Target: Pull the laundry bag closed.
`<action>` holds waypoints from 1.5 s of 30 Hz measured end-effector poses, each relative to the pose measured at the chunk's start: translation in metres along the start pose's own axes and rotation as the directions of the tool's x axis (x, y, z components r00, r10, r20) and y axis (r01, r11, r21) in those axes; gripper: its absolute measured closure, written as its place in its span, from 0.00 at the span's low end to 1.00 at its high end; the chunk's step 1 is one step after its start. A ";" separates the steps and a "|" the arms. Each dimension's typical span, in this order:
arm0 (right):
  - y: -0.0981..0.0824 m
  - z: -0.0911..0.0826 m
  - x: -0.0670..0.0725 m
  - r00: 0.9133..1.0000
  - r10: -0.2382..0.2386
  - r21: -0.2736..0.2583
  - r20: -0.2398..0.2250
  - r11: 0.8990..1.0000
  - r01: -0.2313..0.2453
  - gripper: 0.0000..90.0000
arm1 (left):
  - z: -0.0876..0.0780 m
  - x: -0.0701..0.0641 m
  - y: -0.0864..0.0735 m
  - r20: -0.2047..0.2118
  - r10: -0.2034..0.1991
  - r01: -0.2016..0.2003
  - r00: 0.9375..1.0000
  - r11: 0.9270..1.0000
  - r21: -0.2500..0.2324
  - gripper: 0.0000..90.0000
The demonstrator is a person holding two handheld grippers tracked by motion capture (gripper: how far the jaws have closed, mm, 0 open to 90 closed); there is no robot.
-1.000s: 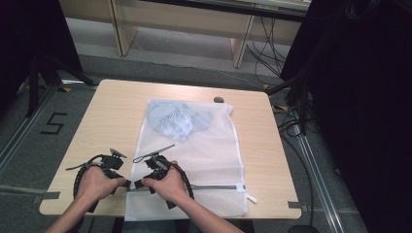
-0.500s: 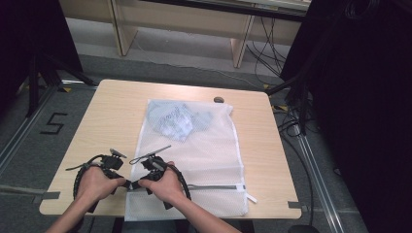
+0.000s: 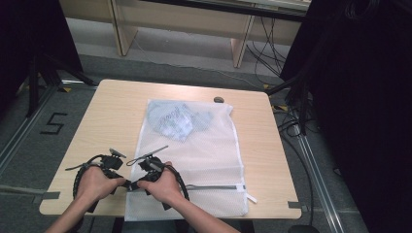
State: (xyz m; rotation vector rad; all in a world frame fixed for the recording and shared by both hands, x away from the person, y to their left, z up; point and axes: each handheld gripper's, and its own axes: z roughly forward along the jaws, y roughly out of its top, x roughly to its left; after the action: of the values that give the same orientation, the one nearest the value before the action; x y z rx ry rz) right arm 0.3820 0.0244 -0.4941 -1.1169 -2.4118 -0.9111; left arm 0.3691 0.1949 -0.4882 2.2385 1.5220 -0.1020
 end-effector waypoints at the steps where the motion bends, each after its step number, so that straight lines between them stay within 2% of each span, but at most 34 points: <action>1: 0.000 0.000 0.000 1.000 -0.002 0.002 0.001 1.000 0.002 0.93 | 0.000 0.001 0.000 0.000 0.005 -0.005 1.000 1.000 0.000 1.00; 9: -0.002 0.003 0.001 1.000 0.010 0.014 0.007 1.000 -0.010 0.94 | 0.000 0.000 0.000 0.001 0.002 -0.002 1.000 1.000 0.000 1.00; 15: -0.006 0.003 -0.001 0.999 -0.037 0.014 0.030 0.999 0.037 0.96 | 0.000 0.000 0.000 -0.006 0.023 -0.023 1.000 1.000 -0.004 1.00; 16: -0.008 0.004 -0.001 0.999 -0.029 0.018 0.030 0.999 0.029 0.96 | 0.001 -0.001 -0.001 -0.013 0.022 -0.022 1.000 1.000 -0.014 1.00; 17: -0.008 0.002 0.002 1.000 0.020 0.020 0.007 1.000 -0.020 0.96 | 0.001 -0.002 0.000 -0.019 0.031 -0.031 0.999 0.999 -0.009 1.00; 18: -0.009 0.003 -0.001 1.000 -0.010 0.012 0.024 1.000 0.010 0.96 | 0.001 -0.002 0.000 -0.023 0.035 -0.035 0.999 0.999 -0.010 1.00; 19: -0.010 0.001 0.001 1.000 0.010 0.014 0.010 1.000 -0.011 0.96 | 0.001 -0.003 0.000 -0.027 0.041 -0.041 0.999 0.999 -0.009 1.00; 22: -0.011 0.001 0.000 1.000 -0.005 -0.001 0.015 1.000 0.005 0.97 | 0.001 -0.003 -0.001 -0.030 0.046 -0.046 0.998 0.999 -0.011 1.00; 23: -0.012 0.000 0.004 0.999 0.044 0.015 0.020 0.999 -0.044 0.97 | 0.001 -0.004 -0.001 -0.035 0.046 -0.046 0.998 0.999 -0.010 1.00; 24: -0.012 0.002 0.001 0.999 -0.022 -0.007 0.036 1.000 0.022 0.97 | 0.002 -0.004 -0.001 -0.035 0.042 -0.043 0.998 0.999 -0.013 1.00; 25: -0.011 0.000 0.004 0.999 -0.006 -0.004 0.041 1.000 0.006 0.97 | 0.002 -0.005 -0.001 -0.040 0.044 -0.044 0.998 0.999 -0.014 1.00; 29: -0.011 -0.001 0.004 0.999 -0.018 -0.006 0.040 1.000 0.018 0.97 | 0.002 -0.008 -0.001 -0.045 0.038 -0.038 0.998 0.999 -0.015 1.00; 30: -0.012 -0.003 0.007 0.998 0.039 0.010 0.054 0.999 -0.039 0.97 | 0.002 -0.009 -0.001 -0.045 0.033 -0.034 0.998 0.999 -0.012 1.00; 31: -0.012 -0.002 0.005 0.998 0.009 0.003 0.065 1.000 -0.009 0.97 | 0.002 -0.008 -0.001 -0.043 0.038 -0.038 0.998 0.999 -0.012 1.00; 32: -0.012 -0.002 0.005 0.998 0.009 0.003 0.065 1.000 -0.009 0.97 | 0.002 -0.008 -0.001 -0.043 0.038 -0.038 0.998 0.999 -0.012 1.00; 33: -0.012 -0.004 0.004 0.997 -0.018 0.017 0.072 1.000 0.017 0.97 | 0.002 -0.007 -0.001 -0.043 0.043 -0.043 0.998 0.999 -0.013 1.00; 34: -0.012 -0.004 0.002 0.996 -0.052 0.007 0.071 0.999 0.052 0.97 | 0.002 -0.006 -0.001 -0.042 0.047 -0.048 0.998 0.999 -0.014 1.00; 35: -0.012 -0.004 0.002 0.996 -0.052 0.007 0.071 0.999 0.052 0.97 | 0.002 -0.006 -0.001 -0.043 0.046 -0.047 0.998 0.999 -0.013 1.00; 37: -0.013 -0.006 0.005 0.996 0.003 0.028 0.093 1.000 -0.006 0.97 | 0.002 -0.006 -0.001 -0.043 0.050 -0.051 0.998 0.999 -0.012 1.00; 38: -0.013 -0.006 0.005 0.997 -0.014 0.015 0.076 1.000 0.013 0.97 | 0.002 -0.006 -0.001 -0.043 0.048 -0.049 0.998 0.999 -0.014 1.00; 39: -0.013 -0.006 0.004 0.996 -0.036 0.000 0.077 0.999 0.036 0.97 | 0.002 -0.007 -0.001 -0.042 0.043 -0.044 0.998 0.999 -0.013 1.00; 40: -0.013 -0.006 0.008 0.999 0.014 -0.013 0.051 1.000 -0.013 0.97 | 0.002 -0.007 -0.001 -0.040 0.039 -0.040 0.998 0.999 -0.014 1.00; 42: -0.014 -0.008 0.006 0.998 -0.019 -0.012 0.057 1.000 0.019 0.97 | 0.002 -0.006 -0.001 -0.041 0.046 -0.047 0.998 0.999 -0.012 1.00; 43: -0.014 -0.008 0.006 0.998 -0.019 -0.012 0.057 1.000 0.019 0.97 | 0.002 -0.006 -0.001 -0.040 0.046 -0.046 0.998 0.999 -0.012 1.00; 44: -0.015 -0.008 0.007 0.998 0.002 -0.016 0.061 1.000 -0.001 0.97 | 0.002 -0.006 -0.001 -0.039 0.042 -0.043 0.998 0.999 -0.011 1.00; 45: -0.015 -0.009 0.007 0.998 -0.006 -0.017 0.064 1.000 0.007 0.97 | 0.002 -0.007 -0.001 -0.039 0.035 -0.036 0.999 0.999 -0.017 1.00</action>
State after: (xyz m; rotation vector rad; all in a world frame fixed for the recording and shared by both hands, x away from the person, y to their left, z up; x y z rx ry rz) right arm 0.3662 0.0154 -0.4900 -1.1621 -2.4644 -0.9131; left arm 0.3656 0.1888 -0.4884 2.2652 1.4962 -0.0353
